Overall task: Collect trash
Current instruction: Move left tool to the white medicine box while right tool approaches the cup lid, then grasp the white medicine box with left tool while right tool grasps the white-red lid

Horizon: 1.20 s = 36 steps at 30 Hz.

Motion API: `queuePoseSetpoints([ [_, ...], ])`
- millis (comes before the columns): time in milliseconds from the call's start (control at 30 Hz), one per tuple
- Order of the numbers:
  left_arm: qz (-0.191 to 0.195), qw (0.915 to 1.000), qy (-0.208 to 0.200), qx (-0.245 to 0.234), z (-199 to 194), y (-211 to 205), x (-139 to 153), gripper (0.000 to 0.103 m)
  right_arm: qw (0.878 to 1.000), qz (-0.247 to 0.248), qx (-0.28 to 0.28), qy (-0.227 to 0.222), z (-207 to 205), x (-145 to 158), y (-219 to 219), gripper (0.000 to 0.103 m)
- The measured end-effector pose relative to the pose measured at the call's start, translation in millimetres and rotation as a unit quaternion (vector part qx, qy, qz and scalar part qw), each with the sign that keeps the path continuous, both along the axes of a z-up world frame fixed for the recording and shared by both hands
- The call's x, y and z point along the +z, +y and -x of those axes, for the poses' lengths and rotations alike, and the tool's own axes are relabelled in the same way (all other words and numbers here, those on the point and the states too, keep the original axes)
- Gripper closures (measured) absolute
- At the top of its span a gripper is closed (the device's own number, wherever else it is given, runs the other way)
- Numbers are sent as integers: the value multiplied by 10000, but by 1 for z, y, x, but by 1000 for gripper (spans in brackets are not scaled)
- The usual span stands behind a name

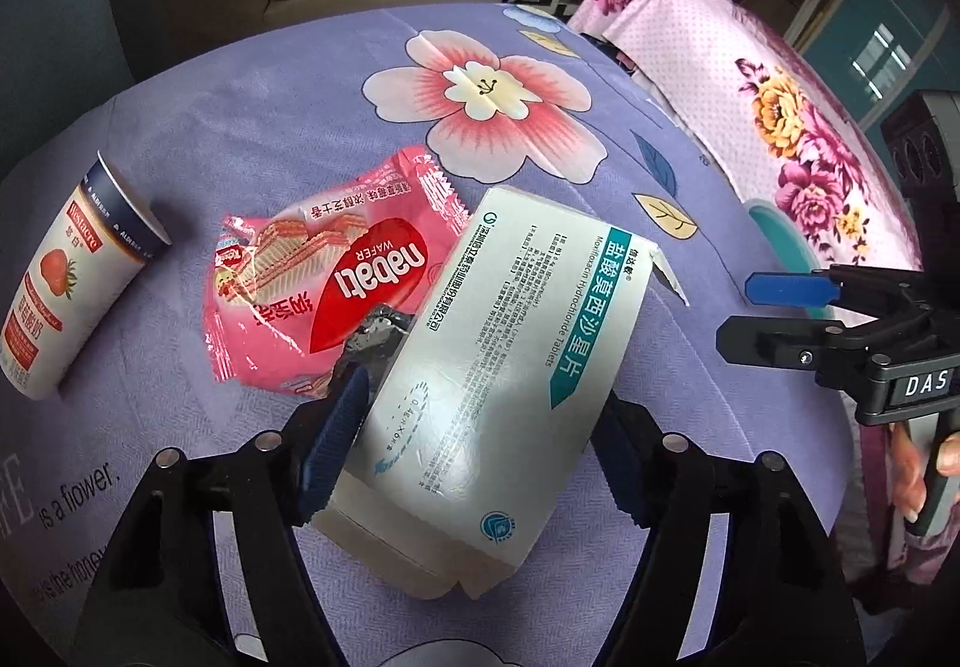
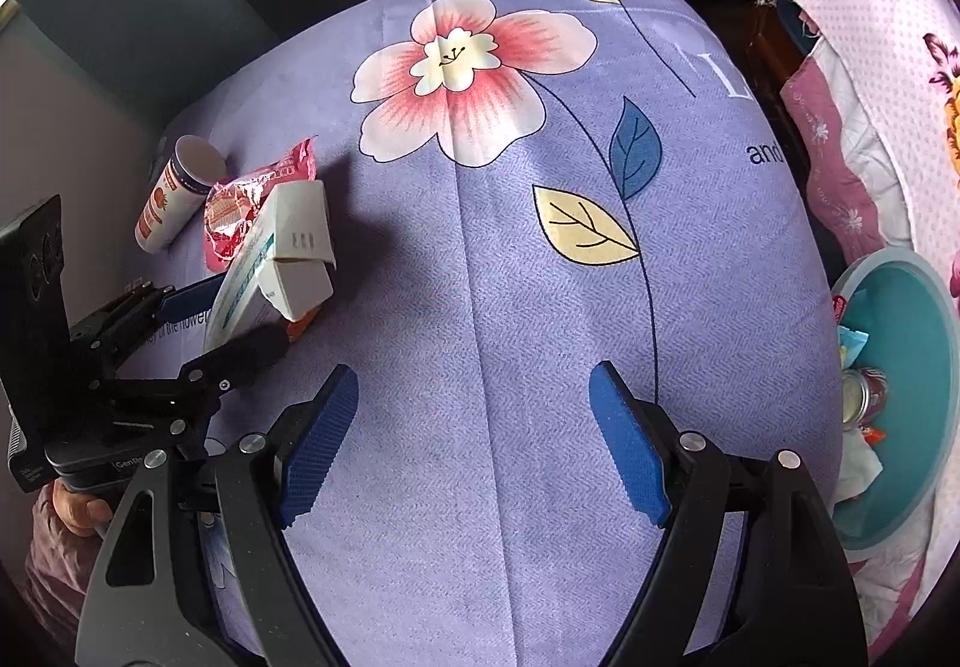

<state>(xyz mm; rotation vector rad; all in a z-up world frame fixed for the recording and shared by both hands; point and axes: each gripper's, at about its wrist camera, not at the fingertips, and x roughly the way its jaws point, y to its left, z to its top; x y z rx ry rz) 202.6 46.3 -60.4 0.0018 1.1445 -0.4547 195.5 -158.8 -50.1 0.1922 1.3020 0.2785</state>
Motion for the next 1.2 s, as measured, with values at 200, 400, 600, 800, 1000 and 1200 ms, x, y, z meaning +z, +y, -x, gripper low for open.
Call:
queuePoseSetpoints([
  [200,479,9973,192,527,22,33,13,43,9999,-68,63,-37,-3,2,6,28],
  [400,284,9927,69,1166,43,72,21,44,9995,-139,295,-42,-8,3,31,28],
  [600,70,9911,87,1325,49,86,15,36,9980,-60,622,-126,-20,-1,66,28],
  [800,-266,9920,-52,1235,42,91,13,24,9949,125,988,-181,-27,-7,93,39],
  [1000,-691,9922,-38,1036,35,85,2,21,9935,139,1112,-192,-31,-12,102,39],
  [1200,-1074,9892,-21,995,40,89,-6,13,9898,219,1383,-256,-24,-11,113,39],
])
